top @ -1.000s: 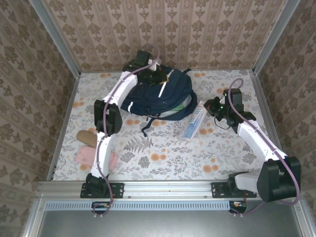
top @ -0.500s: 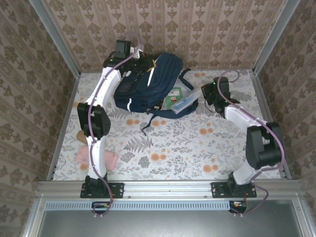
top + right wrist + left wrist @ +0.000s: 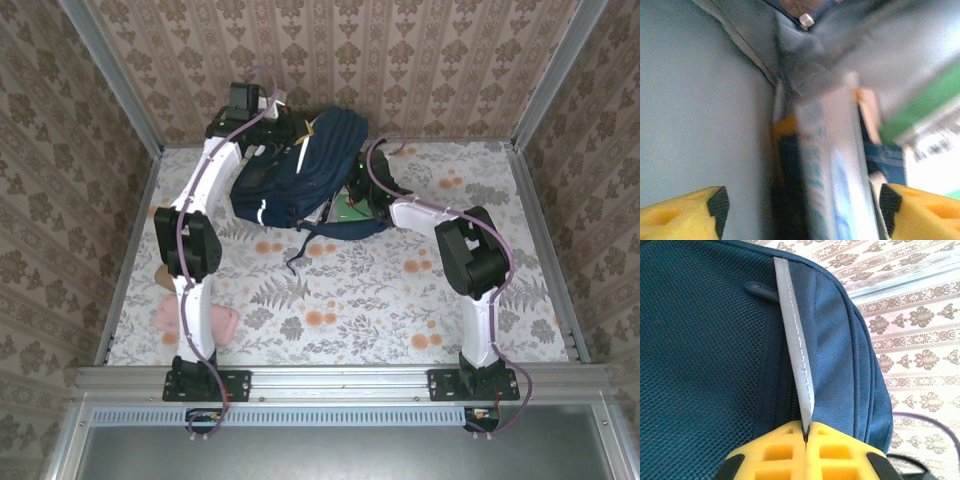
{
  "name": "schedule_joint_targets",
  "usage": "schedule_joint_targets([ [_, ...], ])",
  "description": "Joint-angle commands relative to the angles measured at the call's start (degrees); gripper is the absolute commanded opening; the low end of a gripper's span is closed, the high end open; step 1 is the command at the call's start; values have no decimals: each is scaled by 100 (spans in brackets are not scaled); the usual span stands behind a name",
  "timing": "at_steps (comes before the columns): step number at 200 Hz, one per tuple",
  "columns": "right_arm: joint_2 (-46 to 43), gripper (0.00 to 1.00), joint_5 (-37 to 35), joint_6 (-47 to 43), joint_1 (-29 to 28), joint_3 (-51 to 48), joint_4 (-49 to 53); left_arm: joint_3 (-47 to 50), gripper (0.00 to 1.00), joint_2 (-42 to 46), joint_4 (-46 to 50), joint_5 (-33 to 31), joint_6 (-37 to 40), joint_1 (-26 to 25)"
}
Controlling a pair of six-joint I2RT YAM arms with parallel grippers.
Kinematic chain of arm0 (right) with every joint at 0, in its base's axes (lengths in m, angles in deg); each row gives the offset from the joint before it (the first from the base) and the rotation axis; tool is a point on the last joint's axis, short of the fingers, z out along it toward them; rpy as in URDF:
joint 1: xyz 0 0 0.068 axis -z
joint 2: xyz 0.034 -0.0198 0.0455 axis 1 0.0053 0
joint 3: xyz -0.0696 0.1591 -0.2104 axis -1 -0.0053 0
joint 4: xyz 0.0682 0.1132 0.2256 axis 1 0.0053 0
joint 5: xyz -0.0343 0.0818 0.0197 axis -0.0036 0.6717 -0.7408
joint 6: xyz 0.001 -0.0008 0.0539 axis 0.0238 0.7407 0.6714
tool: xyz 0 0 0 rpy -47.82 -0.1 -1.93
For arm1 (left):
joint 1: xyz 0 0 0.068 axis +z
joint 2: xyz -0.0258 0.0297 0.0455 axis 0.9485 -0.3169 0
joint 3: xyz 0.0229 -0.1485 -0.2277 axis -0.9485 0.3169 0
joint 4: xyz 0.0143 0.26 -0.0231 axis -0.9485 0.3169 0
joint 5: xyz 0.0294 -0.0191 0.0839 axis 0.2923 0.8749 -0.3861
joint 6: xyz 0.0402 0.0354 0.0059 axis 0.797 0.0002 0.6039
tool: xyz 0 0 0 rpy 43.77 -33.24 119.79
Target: Pack the student bag
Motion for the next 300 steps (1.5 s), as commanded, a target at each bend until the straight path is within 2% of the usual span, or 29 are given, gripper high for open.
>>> schedule_joint_targets([
  [1, -678, 83, -230, -488, 444, -352, 596, -21, 0, 471, -576, 157, -98, 208],
  [32, -1265, 85, -236, -1410, 686, -272, 1920, -11, 0, 376, -599, 185, -102, 168],
  [47, -1730, 84, -723, -1755, 662, -385, 2505, -27, 0, 356, -432, 180, 22, 99],
  [51, -1862, 84, -918, -1808, 659, -415, 2692, -36, 6, 363, -326, 123, 76, 82],
  [64, -2261, 84, -1472, -1961, 601, -575, 3047, -55, 38, 446, 104, -128, 358, 18],
  [71, -2459, 84, -1701, -2045, 554, -646, 3202, -37, 48, 542, 389, -312, 522, -19],
  [83, -2697, 84, -1979, -2256, 440, -625, 3536, 99, 57, 828, 839, -681, 807, -77],
  [95, -2867, 84, -2258, -2541, 249, -578, 3860, 441, 60, 1284, 1195, -1245, 1086, -95],
  [116, -3171, 83, -2527, -2966, -129, -796, 3994, 1839, 63, 2593, 1129, -2292, 1234, 17],
  [132, -3428, 83, -2475, -3197, -398, -1124, 3913, 3122, 78, 3717, 963, -3096, 875, 352],
  [148, -3578, 83, -2519, -3428, -755, -1357, 3908, 4265, 91, 4678, 838, -3172, 525, 956],
  [151, -3600, 83, -2523, -3468, -824, -1391, 3921, 4441, 98, 4854, 878, -3216, 463, 1065],
  [153, -3605, 83, -2529, -3491, -875, -1411, 3932, 4547, 99, 4950, 929, -3276, 419, 1154],
  [168, -3616, 84, -2585, -3621, -1212, -1540, 3999, 5201, 100, 5493, 1400, -3541, 187, 1825],
  [185, -3616, 85, -2499, -3660, -1515, -1723, 3963, 5670, 100, 5694, 1906, -3423, 245, 2599],
  [198, -3616, 85, -2370, -3614, -1669, -1824, 3926, 6012, 100, 5743, 2055, -3676, 276, 2846],
  [219, -3824, 85, -2257, -3565, -1822, -1983, 3845, 6487, 100, 5510, 1969, -3520, 290, 3204],
  [255, -4094, 85, -2255, -3541, -1862, -2326, 3684, 6680, 100, 4748, 2139, -3616, 576, 3394],
  [300, -4317, 84, -2298, -3478, -1862, -2630, 3501, 6994, 100, 4431, 1920, -4017, 538, 3411],
])
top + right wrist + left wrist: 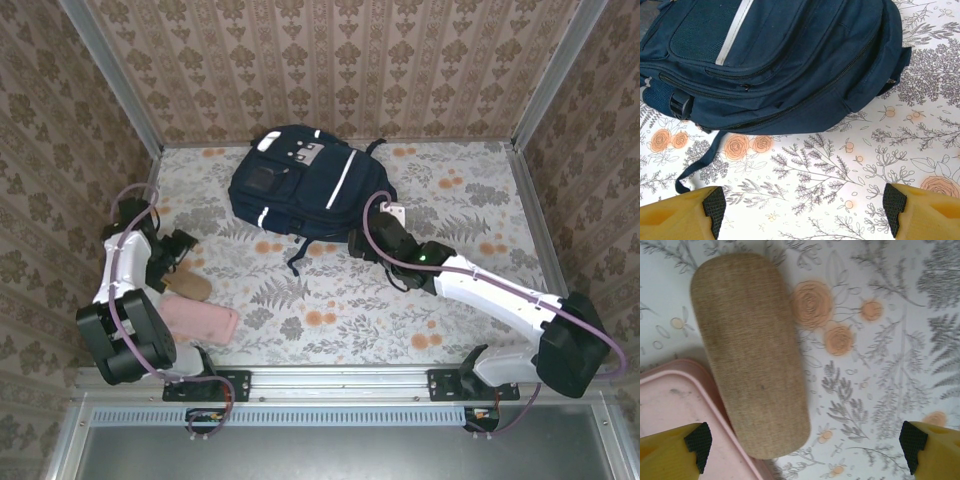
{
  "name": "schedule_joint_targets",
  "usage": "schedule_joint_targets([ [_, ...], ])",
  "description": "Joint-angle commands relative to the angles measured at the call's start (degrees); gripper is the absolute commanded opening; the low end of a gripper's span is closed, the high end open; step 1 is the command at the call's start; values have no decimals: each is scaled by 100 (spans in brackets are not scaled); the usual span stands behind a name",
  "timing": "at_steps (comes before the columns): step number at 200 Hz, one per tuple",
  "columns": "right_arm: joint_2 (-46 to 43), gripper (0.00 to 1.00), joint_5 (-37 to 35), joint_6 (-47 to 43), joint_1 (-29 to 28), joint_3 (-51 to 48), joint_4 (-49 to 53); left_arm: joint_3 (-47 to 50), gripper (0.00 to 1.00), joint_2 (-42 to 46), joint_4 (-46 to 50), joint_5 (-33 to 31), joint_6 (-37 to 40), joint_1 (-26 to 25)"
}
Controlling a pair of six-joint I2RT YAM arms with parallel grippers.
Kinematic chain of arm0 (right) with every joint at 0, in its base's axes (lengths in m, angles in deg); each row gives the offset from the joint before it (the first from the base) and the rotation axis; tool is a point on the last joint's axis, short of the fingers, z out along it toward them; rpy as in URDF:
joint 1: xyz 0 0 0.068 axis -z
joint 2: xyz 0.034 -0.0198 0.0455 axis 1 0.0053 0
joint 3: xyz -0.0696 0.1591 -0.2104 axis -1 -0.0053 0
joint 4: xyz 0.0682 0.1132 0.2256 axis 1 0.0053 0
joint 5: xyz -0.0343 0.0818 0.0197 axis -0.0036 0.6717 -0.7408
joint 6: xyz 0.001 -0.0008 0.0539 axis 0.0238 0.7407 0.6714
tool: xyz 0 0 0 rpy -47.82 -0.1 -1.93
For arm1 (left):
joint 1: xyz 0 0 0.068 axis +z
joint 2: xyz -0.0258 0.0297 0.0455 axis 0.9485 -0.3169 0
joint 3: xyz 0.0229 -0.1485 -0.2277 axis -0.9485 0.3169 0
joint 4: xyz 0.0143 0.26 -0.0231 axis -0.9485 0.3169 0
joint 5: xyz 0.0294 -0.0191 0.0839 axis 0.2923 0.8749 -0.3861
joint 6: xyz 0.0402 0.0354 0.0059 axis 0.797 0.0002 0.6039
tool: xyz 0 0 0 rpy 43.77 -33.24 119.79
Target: Pack the student bag
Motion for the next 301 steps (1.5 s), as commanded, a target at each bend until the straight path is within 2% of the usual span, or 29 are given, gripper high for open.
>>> schedule_joint_targets([
  [1, -178, 84, -33, 18, -25, -166, -215, 133, 100, -183, -10, -312, 81, 43],
  [42, -210, 84, -91, -21, -26, -247, -302, 304, 99, -659, -326, -330, -34, 78],
  [82, -45, 83, -66, -15, -20, -203, -390, 499, 91, -940, -744, -219, -115, 78],
  [153, 71, 82, -54, 99, -21, -187, -425, 580, 55, -1221, -1317, 132, -229, -181],
  [183, -40, 83, -35, -70, -17, -93, -313, 457, 47, -933, -1222, 325, -325, -363],
  [203, -159, 82, 861, -503, 17, -88, -671, 242, 47, -496, -1086, 379, -474, -778],
  [225, -144, 82, 3040, -616, 227, -211, -1531, 24, 47, -113, -1111, 607, -896, -1312],
  [249, 301, 83, 4848, 112, 425, -158, -2385, -98, 47, 194, -1293, 737, -1544, -1898],
  [270, 769, 85, 5578, 828, 415, -180, -3292, -68, 48, 374, -1510, 732, -2341, -2378],
  [288, 1009, 94, 5699, 1121, 381, -152, -3674, 48, 47, 497, -1959, 678, -3091, -2796],
  [301, 1149, 95, 5718, 1217, 357, -125, -3805, 20, 47, 513, -2116, 576, -3437, -3087],
])
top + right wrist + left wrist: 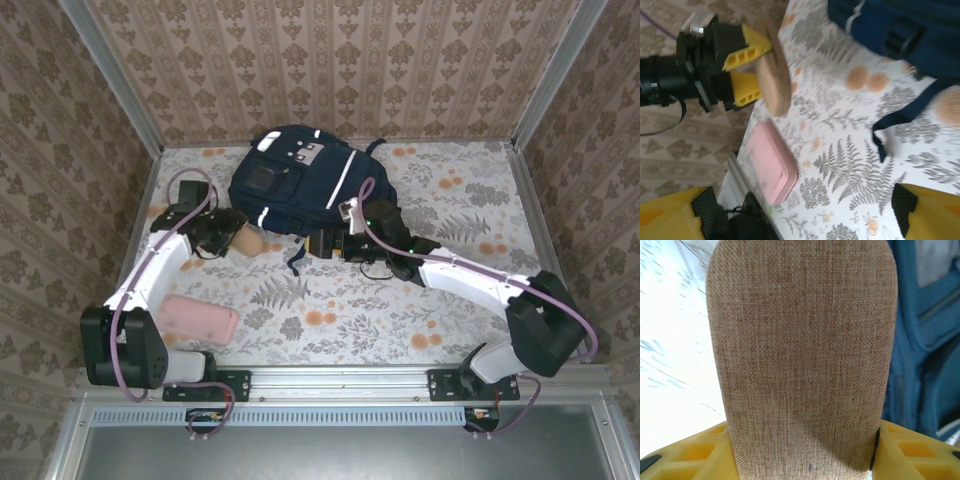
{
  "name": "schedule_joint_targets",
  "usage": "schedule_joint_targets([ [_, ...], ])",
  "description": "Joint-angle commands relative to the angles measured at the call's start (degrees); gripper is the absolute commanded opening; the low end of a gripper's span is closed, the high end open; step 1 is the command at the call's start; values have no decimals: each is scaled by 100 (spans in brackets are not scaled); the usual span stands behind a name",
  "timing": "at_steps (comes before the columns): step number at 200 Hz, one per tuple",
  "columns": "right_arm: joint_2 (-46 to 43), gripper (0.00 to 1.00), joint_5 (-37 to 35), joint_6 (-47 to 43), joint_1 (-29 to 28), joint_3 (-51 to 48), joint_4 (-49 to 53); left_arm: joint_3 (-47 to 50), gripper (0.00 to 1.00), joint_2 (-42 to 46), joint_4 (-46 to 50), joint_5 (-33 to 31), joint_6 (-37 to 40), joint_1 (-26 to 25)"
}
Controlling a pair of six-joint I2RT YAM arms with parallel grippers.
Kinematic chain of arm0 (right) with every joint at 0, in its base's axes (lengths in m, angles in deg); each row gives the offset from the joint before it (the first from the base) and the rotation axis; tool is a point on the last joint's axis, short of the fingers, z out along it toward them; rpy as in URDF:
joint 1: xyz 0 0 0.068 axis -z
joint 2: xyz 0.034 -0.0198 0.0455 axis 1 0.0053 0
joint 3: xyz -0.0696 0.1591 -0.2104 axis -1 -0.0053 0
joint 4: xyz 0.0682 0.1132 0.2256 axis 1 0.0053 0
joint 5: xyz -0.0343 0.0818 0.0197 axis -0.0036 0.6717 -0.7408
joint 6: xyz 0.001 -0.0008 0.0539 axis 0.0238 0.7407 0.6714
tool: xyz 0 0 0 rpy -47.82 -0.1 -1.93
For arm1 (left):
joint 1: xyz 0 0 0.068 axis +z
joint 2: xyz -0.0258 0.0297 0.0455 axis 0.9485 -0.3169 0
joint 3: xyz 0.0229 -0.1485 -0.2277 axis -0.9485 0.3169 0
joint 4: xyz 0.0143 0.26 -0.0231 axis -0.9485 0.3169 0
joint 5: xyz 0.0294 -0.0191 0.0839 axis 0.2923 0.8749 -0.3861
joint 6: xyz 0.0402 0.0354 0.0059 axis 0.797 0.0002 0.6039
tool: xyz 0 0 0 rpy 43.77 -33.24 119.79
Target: Pack the student bag
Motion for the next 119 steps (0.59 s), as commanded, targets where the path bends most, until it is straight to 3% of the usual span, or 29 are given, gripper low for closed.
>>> schedule_joint_targets([
  [1, 209, 95, 813, 540, -48, 67, -880, 15, 47, 143, -484, -58, -1192, -432],
  [82, 900, 93, 481, 541, -120, 347, -1125, -660, 46, -222, -758, -100, -1997, -1830],
  [119, 964, 88, 273, 534, -53, 420, -1273, -800, 47, -331, -759, -169, -2031, -2198],
])
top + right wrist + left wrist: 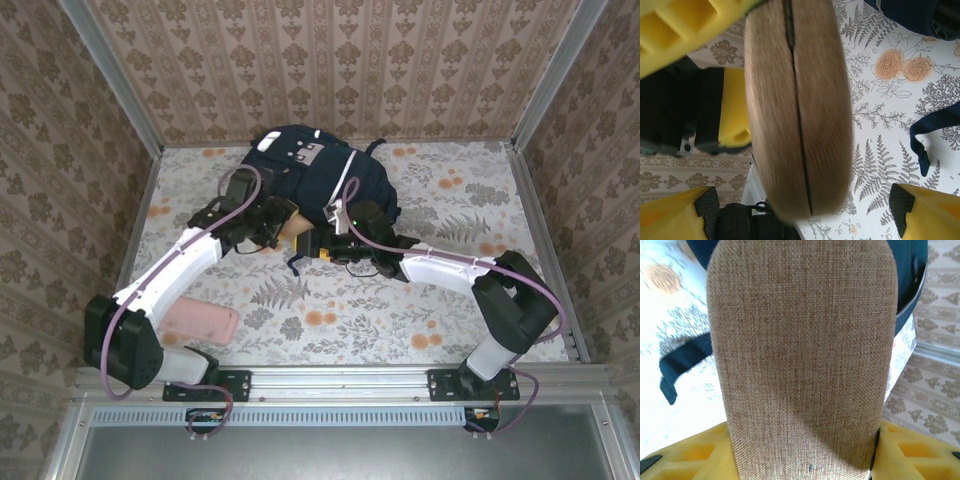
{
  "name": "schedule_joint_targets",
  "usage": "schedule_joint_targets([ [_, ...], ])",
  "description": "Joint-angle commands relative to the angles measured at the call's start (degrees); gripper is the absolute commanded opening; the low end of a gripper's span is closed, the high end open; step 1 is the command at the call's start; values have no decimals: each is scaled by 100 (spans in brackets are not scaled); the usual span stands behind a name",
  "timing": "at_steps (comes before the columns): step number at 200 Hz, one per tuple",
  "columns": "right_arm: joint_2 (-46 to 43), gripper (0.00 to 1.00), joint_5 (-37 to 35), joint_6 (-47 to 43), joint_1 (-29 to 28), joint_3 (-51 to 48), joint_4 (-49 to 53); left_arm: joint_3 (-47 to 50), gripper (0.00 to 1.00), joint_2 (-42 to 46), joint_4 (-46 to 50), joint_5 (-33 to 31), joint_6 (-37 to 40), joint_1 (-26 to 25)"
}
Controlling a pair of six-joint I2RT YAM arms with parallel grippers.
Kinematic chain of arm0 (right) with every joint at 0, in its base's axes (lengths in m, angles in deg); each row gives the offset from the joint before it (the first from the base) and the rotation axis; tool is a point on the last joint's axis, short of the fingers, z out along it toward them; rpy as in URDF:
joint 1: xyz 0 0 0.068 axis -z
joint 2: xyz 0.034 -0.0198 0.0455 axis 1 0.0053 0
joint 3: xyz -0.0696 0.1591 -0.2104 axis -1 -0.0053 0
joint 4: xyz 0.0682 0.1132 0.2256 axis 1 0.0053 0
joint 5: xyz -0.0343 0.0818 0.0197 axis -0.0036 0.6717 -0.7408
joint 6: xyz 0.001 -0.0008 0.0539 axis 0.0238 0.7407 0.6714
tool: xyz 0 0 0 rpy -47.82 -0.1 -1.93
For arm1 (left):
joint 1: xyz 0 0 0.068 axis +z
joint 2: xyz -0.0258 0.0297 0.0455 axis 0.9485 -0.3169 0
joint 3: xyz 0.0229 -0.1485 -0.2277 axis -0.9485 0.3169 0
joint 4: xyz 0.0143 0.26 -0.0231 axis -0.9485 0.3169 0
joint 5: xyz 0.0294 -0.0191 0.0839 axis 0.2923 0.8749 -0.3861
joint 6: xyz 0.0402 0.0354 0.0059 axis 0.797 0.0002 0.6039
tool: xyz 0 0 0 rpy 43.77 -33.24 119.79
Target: Pack the student bag
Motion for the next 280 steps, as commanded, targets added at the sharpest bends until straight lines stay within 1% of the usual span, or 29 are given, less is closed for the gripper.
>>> schedule_joint_targets([
  [1, 57, 87, -202, 12, 23, 206, -320, -226, 47, -70, -119, -95, -286, -194],
  [17, 6, 82, -304, -54, 59, 190, -398, -234, 47, -88, -147, -69, -309, -272],
  [25, -27, 76, -344, -92, 83, 172, -419, -231, 47, -87, -143, -65, -305, -298],
  [36, -77, 64, -405, -127, 95, 129, -451, -217, 47, -65, -169, -56, -301, -309],
  [45, -118, 51, -476, -138, 103, 76, -453, -213, 48, -50, -180, -51, -292, -309],
  [50, -142, 43, -503, -131, 112, 50, -453, -221, 49, -44, -176, -51, -284, -309],
  [61, -169, 30, -533, -117, 116, 8, -463, -250, 54, -50, -224, -53, -221, -300],
  [73, -262, 21, -623, -116, 117, -68, -454, -367, 67, -109, -234, -35, -76, -292],
  [85, -431, 20, -821, -174, 152, -155, -323, -609, 78, -238, -233, 3, 273, -283],
  [94, -649, 18, -1061, -251, 209, -249, -78, -936, 88, -398, -128, -40, 812, -287],
  [100, -837, 16, -1259, -281, 285, -318, 110, -1232, 92, -517, 38, -116, 1237, -291],
  [103, -927, 15, -1343, -294, 329, -354, 227, -1392, 96, -605, 137, -166, 1448, -296],
  [111, -1177, 15, -1564, -335, 490, -409, 616, -1785, 100, -818, 389, -298, 1975, -309],
  [119, -1330, 16, -1772, -378, 651, -435, 1012, -2185, 100, -1068, 544, -384, 2504, -324],
  [124, -1642, 16, -1935, -413, 778, -457, 1316, -2399, 100, -1213, 609, -442, 2788, -334],
  [150, -2582, 20, -2747, -669, 1466, -537, 2716, -3609, 100, -2158, 1041, -736, 4093, -442],
  [161, -2957, 21, -3062, -855, 1699, -562, 3096, -4136, 100, -2662, 1295, -825, 4421, -484],
  [173, -3325, 22, -3426, -1015, 1911, -562, 3480, -4669, 100, -3177, 1406, -663, 4782, -511],
  [184, -3574, 22, -3549, -1116, 2094, -576, 3670, -5128, 100, -3648, 1537, -694, 5052, -561],
  [195, -3774, 24, -3632, -1145, 2235, -592, 3792, -5454, 100, -4035, 1467, -747, 5342, -626],
  [212, -3940, 23, -3555, -1141, 2374, -616, 3849, -5894, 98, -4597, 1413, -894, 5499, -669],
  [247, -4029, 24, -3436, -1141, 2401, -634, 3975, -6690, 88, -5522, 1454, -587, 5394, -628],
  [266, -4051, 24, -3364, -1149, 2410, -682, 3966, -6729, 79, -5707, 1241, -232, 5193, -611],
  [272, -4043, 24, -3348, -1150, 2414, -703, 3960, -6718, 73, -5737, 1182, -141, 5118, -608],
  [280, -4032, 24, -3321, -1167, 2413, -732, 3927, -6692, 62, -5743, 1059, 25, 5058, -608],
])
